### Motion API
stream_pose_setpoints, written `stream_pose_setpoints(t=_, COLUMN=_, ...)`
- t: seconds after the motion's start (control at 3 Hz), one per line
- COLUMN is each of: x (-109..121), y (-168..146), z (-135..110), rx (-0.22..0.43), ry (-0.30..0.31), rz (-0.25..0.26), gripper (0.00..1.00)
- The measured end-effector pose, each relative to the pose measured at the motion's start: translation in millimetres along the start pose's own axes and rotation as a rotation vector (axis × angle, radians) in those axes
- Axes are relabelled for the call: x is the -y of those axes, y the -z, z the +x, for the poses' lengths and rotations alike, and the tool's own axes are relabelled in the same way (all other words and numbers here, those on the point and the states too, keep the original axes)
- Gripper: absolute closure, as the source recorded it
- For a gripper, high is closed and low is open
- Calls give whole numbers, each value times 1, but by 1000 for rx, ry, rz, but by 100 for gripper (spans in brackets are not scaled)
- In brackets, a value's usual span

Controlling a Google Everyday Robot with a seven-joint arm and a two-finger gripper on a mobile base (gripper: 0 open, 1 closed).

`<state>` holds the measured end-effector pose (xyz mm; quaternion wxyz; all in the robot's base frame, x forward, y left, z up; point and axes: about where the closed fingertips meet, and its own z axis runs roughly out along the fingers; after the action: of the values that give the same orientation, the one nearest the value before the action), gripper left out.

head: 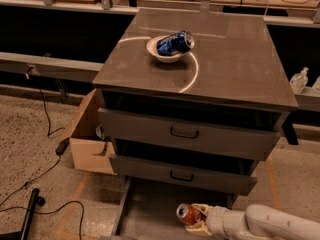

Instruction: Place coke can into bottom drawer

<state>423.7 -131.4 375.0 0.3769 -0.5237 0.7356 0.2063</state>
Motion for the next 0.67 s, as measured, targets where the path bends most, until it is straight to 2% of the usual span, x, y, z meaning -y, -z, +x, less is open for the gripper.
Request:
stream_pose_setpoints(t=0.33, x=1, y=-38, z=32, rx=19, ry=-20, rz=9, gripper=100)
stream_pose_setpoints(t=0.67, x=1, y=-81, z=51, rx=36, ry=-29, rz=10, gripper=100)
